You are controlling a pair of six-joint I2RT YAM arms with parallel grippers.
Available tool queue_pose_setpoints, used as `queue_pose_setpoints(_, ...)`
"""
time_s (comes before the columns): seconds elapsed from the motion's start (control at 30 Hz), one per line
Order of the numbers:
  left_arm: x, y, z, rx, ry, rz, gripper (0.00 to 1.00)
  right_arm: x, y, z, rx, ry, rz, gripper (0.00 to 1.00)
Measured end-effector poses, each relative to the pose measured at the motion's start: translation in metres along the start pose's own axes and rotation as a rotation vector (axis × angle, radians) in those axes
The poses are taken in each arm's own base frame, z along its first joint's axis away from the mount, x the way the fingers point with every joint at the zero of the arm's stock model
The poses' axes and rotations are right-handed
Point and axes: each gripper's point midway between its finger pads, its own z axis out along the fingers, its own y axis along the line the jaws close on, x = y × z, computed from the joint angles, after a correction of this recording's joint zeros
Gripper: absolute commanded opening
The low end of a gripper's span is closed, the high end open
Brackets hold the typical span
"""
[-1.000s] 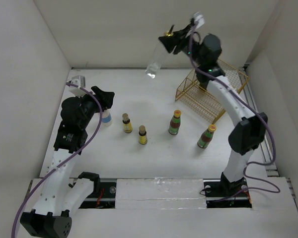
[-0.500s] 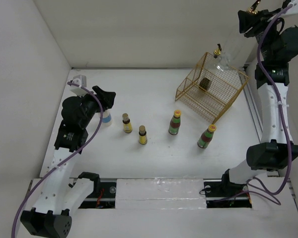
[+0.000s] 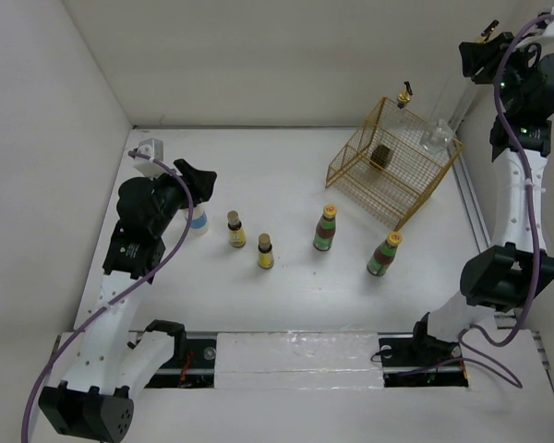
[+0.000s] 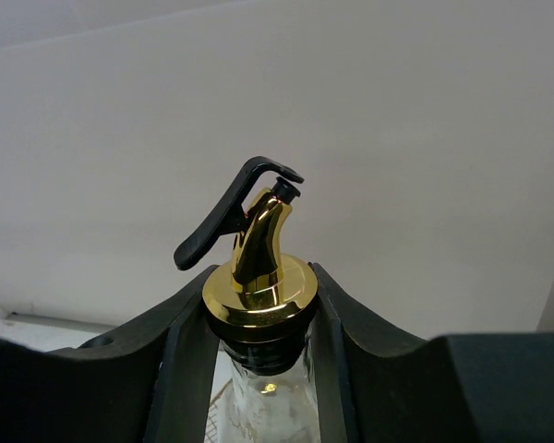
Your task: Organize the condiment bottles
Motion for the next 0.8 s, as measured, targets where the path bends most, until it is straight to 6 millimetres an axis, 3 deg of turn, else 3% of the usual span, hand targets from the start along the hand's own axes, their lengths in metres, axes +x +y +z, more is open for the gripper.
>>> queue_pose_setpoints(0.3, 0.004, 0.002, 0.003, -0.006, 0.014, -0.002, 0.53, 0.067, -0.024, 0.017, -0.001, 0.116, 0.055, 0.16)
queue_pose_setpoints(0.8, 0.008, 0.005, 0.008, -0.015, 0.03, -0.005, 0.53, 0.074, -0.029, 0.025, -0.004, 0.03, -0.047, 0.16)
